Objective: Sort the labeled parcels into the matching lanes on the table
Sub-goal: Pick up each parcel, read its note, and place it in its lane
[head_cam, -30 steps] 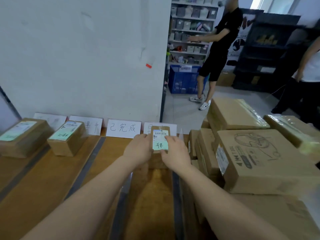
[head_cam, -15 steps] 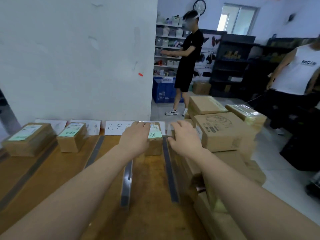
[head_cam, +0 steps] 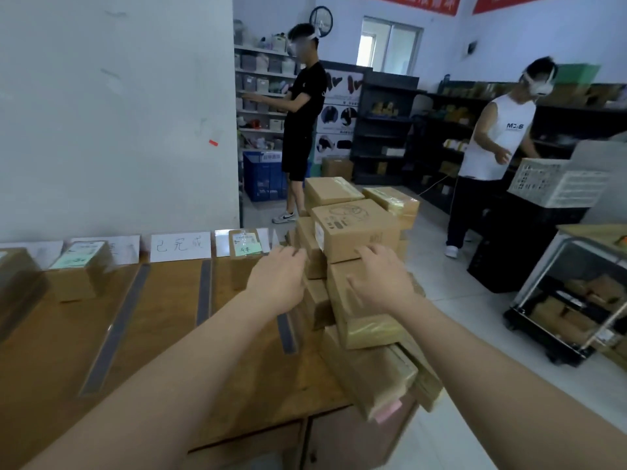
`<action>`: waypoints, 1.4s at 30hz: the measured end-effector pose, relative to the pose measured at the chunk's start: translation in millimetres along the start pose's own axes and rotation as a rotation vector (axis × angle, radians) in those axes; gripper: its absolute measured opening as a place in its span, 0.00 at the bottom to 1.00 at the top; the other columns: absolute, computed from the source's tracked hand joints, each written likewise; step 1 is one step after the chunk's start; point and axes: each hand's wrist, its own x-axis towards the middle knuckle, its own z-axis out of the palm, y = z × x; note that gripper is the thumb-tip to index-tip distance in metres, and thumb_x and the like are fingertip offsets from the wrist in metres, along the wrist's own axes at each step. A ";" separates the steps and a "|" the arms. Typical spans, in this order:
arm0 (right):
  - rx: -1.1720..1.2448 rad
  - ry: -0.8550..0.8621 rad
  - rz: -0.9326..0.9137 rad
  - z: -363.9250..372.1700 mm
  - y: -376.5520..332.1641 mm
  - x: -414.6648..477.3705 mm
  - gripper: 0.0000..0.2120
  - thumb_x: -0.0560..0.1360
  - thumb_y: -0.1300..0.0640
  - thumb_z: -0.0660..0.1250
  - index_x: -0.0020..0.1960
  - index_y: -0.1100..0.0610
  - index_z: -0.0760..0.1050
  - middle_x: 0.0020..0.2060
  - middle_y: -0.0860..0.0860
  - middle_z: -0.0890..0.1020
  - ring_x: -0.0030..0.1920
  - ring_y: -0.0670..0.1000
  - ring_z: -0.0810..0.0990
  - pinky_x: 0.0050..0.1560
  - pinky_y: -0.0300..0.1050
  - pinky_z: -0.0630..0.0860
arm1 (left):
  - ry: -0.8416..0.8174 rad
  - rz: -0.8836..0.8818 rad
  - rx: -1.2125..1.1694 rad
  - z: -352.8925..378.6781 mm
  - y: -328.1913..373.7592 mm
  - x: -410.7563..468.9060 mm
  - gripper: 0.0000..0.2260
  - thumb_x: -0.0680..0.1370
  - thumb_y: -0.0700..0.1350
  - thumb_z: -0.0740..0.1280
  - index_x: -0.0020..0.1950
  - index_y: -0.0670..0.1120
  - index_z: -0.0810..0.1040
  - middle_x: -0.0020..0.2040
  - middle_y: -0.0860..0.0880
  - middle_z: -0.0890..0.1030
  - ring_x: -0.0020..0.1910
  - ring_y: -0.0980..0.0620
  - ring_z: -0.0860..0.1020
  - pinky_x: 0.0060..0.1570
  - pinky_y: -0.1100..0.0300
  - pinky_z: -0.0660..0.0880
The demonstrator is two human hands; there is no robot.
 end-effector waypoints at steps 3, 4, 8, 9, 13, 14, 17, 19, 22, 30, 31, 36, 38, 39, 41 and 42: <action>-0.027 -0.044 0.031 3.0 27.4 -8.3 0.27 0.78 0.46 0.65 0.74 0.54 0.64 0.71 0.55 0.68 0.71 0.57 0.65 0.69 0.53 0.67 | -0.034 0.025 0.029 15.8 24.0 3.2 0.22 0.78 0.47 0.67 0.71 0.48 0.68 0.68 0.48 0.73 0.68 0.48 0.69 0.64 0.52 0.71; -0.031 -0.053 0.040 5.5 37.2 -9.4 0.28 0.78 0.45 0.65 0.74 0.55 0.64 0.71 0.55 0.68 0.71 0.57 0.66 0.69 0.53 0.67 | -0.049 0.026 0.039 22.0 30.6 4.3 0.22 0.78 0.47 0.66 0.71 0.47 0.68 0.68 0.48 0.73 0.68 0.48 0.68 0.64 0.52 0.71; -0.031 -0.126 0.068 16.1 71.2 -13.1 0.28 0.78 0.45 0.64 0.73 0.56 0.64 0.70 0.56 0.69 0.70 0.58 0.66 0.68 0.52 0.67 | -0.137 -0.001 0.056 50.0 51.7 9.3 0.20 0.79 0.47 0.64 0.71 0.46 0.68 0.67 0.46 0.73 0.67 0.46 0.69 0.65 0.51 0.70; -0.024 -0.144 0.066 19.9 78.9 -13.5 0.27 0.78 0.46 0.64 0.73 0.56 0.65 0.69 0.56 0.69 0.70 0.57 0.66 0.68 0.52 0.67 | -0.168 -0.016 0.063 57.4 55.7 10.4 0.21 0.79 0.48 0.64 0.71 0.45 0.68 0.67 0.46 0.73 0.68 0.45 0.68 0.65 0.50 0.70; 0.050 -0.225 0.065 37.0 105.3 -13.4 0.27 0.77 0.46 0.66 0.72 0.55 0.65 0.68 0.55 0.70 0.69 0.57 0.67 0.68 0.53 0.68 | -0.275 -0.099 0.033 83.8 70.7 13.8 0.19 0.79 0.47 0.64 0.69 0.46 0.68 0.65 0.46 0.74 0.66 0.46 0.69 0.61 0.51 0.73; 0.074 -0.252 0.070 41.2 110.7 -12.6 0.28 0.77 0.46 0.66 0.73 0.55 0.65 0.68 0.55 0.71 0.68 0.57 0.68 0.67 0.53 0.69 | -0.299 -0.127 0.023 89.2 73.9 14.6 0.18 0.79 0.47 0.64 0.67 0.45 0.69 0.62 0.46 0.75 0.63 0.46 0.71 0.58 0.51 0.74; 0.145 -0.308 0.076 52.3 124.2 -9.1 0.28 0.76 0.46 0.66 0.73 0.55 0.64 0.65 0.56 0.73 0.65 0.58 0.71 0.63 0.53 0.72 | -0.376 -0.230 -0.059 102.6 83.6 15.6 0.22 0.78 0.48 0.65 0.70 0.44 0.64 0.55 0.46 0.77 0.53 0.47 0.76 0.48 0.53 0.78; 0.220 -0.339 0.073 57.8 130.2 -7.8 0.29 0.76 0.47 0.67 0.72 0.55 0.64 0.64 0.55 0.74 0.63 0.57 0.73 0.57 0.49 0.74 | -0.419 -0.306 -0.169 110.3 88.5 16.5 0.31 0.78 0.49 0.65 0.77 0.43 0.54 0.54 0.46 0.78 0.50 0.48 0.77 0.45 0.54 0.79; 0.326 -0.345 0.082 65.8 133.9 -8.2 0.33 0.74 0.45 0.69 0.74 0.53 0.61 0.63 0.54 0.76 0.62 0.56 0.75 0.51 0.45 0.72 | -0.409 -0.392 -0.356 114.3 96.4 18.2 0.33 0.78 0.47 0.67 0.78 0.43 0.54 0.61 0.46 0.77 0.55 0.49 0.77 0.47 0.58 0.77; 0.445 -0.205 0.237 68.0 139.4 -4.7 0.40 0.69 0.32 0.68 0.73 0.53 0.63 0.64 0.55 0.73 0.63 0.57 0.74 0.60 0.54 0.74 | -0.286 -0.449 -0.602 113.7 104.2 14.6 0.23 0.72 0.47 0.75 0.66 0.48 0.75 0.58 0.51 0.80 0.55 0.52 0.78 0.49 0.60 0.78; 0.455 -0.193 0.248 67.1 141.2 -4.4 0.41 0.69 0.31 0.68 0.73 0.53 0.63 0.64 0.55 0.72 0.64 0.57 0.73 0.62 0.55 0.73 | -0.288 -0.434 -0.601 112.5 104.3 13.5 0.23 0.71 0.47 0.75 0.64 0.49 0.75 0.56 0.53 0.81 0.54 0.53 0.78 0.48 0.61 0.78; 0.557 -0.120 0.313 59.6 144.8 -5.8 0.34 0.66 0.29 0.67 0.64 0.49 0.73 0.58 0.49 0.79 0.57 0.52 0.78 0.58 0.52 0.76 | -0.228 -0.349 -0.605 103.2 102.8 9.7 0.21 0.72 0.47 0.74 0.64 0.49 0.76 0.54 0.56 0.79 0.54 0.53 0.78 0.51 0.58 0.77; 0.657 -0.041 0.324 52.9 142.9 -7.5 0.32 0.67 0.31 0.67 0.62 0.50 0.76 0.54 0.47 0.81 0.54 0.50 0.79 0.57 0.51 0.77 | -0.168 -0.354 -0.646 96.4 102.7 9.3 0.23 0.75 0.48 0.71 0.69 0.48 0.73 0.55 0.57 0.77 0.54 0.54 0.77 0.53 0.59 0.76; 0.720 0.007 0.336 49.4 142.0 -7.2 0.29 0.69 0.32 0.68 0.61 0.51 0.76 0.53 0.46 0.81 0.53 0.49 0.79 0.57 0.51 0.78 | -0.137 -0.372 -0.675 93.3 101.8 9.8 0.24 0.76 0.49 0.70 0.71 0.47 0.72 0.58 0.56 0.77 0.55 0.54 0.77 0.55 0.59 0.76; 0.873 0.102 0.364 40.1 139.4 -6.2 0.22 0.72 0.37 0.69 0.57 0.53 0.77 0.50 0.46 0.81 0.51 0.47 0.79 0.53 0.47 0.77 | -0.070 -0.414 -0.746 86.7 99.6 10.0 0.24 0.78 0.51 0.67 0.73 0.49 0.69 0.65 0.52 0.76 0.56 0.55 0.77 0.54 0.61 0.76; 0.955 0.133 0.372 34.3 137.5 -5.4 0.19 0.74 0.39 0.69 0.53 0.53 0.77 0.49 0.46 0.81 0.49 0.47 0.79 0.48 0.44 0.75 | -0.044 -0.428 -0.774 83.6 99.0 10.3 0.23 0.79 0.52 0.66 0.73 0.50 0.70 0.66 0.51 0.75 0.56 0.56 0.76 0.52 0.63 0.75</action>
